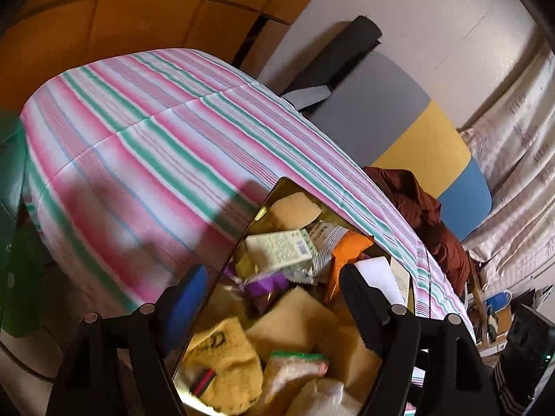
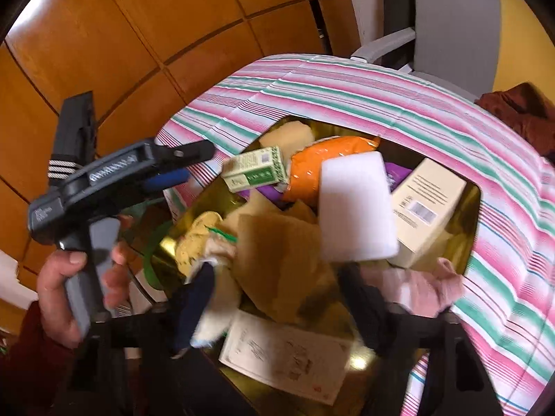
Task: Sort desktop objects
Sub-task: 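Carry the green box and yellow sponge toward the gold tray with both tools, then open the left tool to drop the green box in the tray while the right drops the sponge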
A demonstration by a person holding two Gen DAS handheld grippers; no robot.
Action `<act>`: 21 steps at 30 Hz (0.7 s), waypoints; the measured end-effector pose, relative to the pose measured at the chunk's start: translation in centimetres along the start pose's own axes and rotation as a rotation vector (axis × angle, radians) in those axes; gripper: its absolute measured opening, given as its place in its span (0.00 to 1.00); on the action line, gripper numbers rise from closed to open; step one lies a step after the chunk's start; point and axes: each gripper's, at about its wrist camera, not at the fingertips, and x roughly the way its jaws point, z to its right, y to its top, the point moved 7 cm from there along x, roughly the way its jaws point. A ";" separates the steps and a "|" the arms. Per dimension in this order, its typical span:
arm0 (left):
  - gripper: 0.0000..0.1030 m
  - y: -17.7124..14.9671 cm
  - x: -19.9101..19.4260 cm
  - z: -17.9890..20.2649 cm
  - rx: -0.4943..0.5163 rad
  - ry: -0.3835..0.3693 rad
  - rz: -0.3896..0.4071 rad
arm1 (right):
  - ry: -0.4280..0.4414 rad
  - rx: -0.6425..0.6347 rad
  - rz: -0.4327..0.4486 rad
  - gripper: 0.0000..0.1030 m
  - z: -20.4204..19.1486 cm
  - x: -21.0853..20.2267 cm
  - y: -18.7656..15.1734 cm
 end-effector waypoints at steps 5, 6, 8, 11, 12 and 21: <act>0.76 -3.3 -2.6 1.1 0.115 -0.013 0.005 | -0.008 -0.025 -0.034 0.39 -0.3 0.9 -0.8; 0.76 -4.1 -3.0 1.5 0.155 -0.008 0.004 | -0.023 -0.033 -0.039 0.38 -0.2 1.4 -0.8; 0.76 -5.7 -3.6 2.0 0.226 0.026 0.004 | -0.061 -0.039 -0.043 0.38 -0.1 2.4 -0.4; 0.76 -7.9 -3.1 2.1 0.301 0.085 -0.033 | -0.097 -0.027 -0.032 0.38 0.4 3.6 0.7; 0.76 -8.6 -2.6 2.0 0.316 0.106 -0.053 | -0.128 -0.036 -0.019 0.38 0.6 3.9 1.2; 0.72 -10.5 -0.1 3.4 0.308 0.080 -0.118 | -0.127 -0.029 0.005 0.53 0.6 2.7 1.1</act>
